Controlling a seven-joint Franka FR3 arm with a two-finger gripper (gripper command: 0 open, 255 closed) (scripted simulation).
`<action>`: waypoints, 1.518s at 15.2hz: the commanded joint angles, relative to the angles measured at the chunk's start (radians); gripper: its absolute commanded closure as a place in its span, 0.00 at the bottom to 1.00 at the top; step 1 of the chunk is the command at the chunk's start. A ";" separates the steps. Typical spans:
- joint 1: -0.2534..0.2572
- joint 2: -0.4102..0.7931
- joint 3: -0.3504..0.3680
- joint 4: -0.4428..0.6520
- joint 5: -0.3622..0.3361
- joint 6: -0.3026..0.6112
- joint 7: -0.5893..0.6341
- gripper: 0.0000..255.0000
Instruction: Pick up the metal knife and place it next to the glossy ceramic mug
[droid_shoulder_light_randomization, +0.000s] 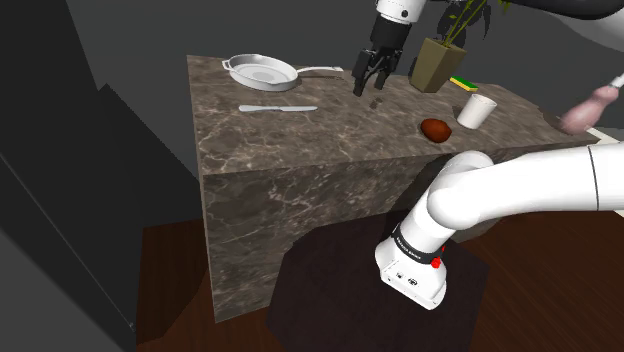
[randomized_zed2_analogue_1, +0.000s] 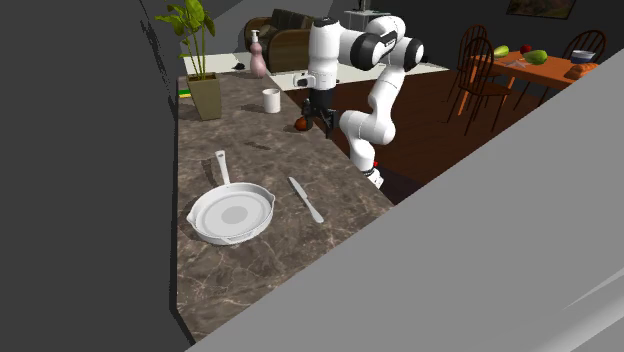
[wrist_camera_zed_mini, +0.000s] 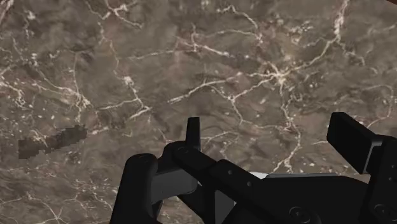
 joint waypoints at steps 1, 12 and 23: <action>0.000 0.000 0.000 0.000 0.000 0.000 0.000 0.00; 0.233 0.323 -0.183 0.077 0.031 0.349 -0.626 0.00; 0.386 0.534 -0.249 0.144 0.151 0.516 -1.032 0.00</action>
